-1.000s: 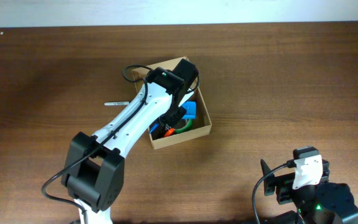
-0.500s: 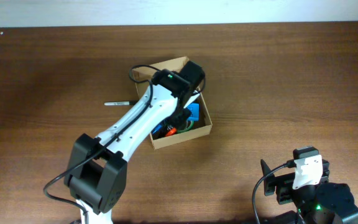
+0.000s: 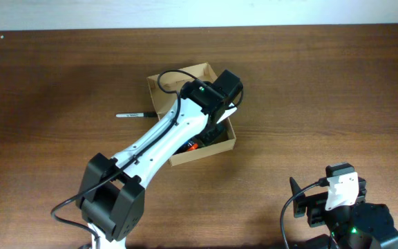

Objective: Pack container
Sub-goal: 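Carry the blue pen over the box and lower it inside, then open the left gripper and withdraw it from the box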

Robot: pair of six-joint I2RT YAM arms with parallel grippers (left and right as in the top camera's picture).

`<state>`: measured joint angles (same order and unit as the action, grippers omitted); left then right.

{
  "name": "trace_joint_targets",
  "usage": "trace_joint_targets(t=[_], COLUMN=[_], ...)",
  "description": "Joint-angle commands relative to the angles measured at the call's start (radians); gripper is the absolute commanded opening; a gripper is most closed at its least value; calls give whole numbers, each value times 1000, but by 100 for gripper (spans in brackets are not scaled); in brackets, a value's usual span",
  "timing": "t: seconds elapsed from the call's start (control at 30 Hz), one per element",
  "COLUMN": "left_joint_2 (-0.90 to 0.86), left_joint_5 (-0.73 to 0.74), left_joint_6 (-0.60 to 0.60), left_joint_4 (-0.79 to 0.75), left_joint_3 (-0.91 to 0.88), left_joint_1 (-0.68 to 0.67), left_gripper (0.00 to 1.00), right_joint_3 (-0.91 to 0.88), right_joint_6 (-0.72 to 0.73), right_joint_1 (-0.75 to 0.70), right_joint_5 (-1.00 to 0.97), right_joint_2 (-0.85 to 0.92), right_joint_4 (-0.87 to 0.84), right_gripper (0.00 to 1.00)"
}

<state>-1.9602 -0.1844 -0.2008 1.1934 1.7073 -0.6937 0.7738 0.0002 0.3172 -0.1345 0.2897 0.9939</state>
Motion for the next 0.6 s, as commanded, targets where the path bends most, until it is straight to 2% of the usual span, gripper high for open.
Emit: trace_joint_targets(t=[0.0, 0.23, 0.57], left_joint_2=[-11, -11, -11], left_joint_5=[4, 4, 3], left_joint_6=[-122, -376, -476], left_joint_4=[-5, -43, -50], left_joint_3=[5, -72, -93], left_joint_1=[-7, -20, -10], left_gripper=[7, 9, 10], right_joint_3=[0, 0, 0], right_joint_6=[8, 8, 8], right_joint_1=[-6, -6, -6], right_joint_5=[-13, -13, -13], right_joint_2=[-5, -5, -5], right_joint_4=[-2, -2, -2], right_gripper=[99, 99, 99])
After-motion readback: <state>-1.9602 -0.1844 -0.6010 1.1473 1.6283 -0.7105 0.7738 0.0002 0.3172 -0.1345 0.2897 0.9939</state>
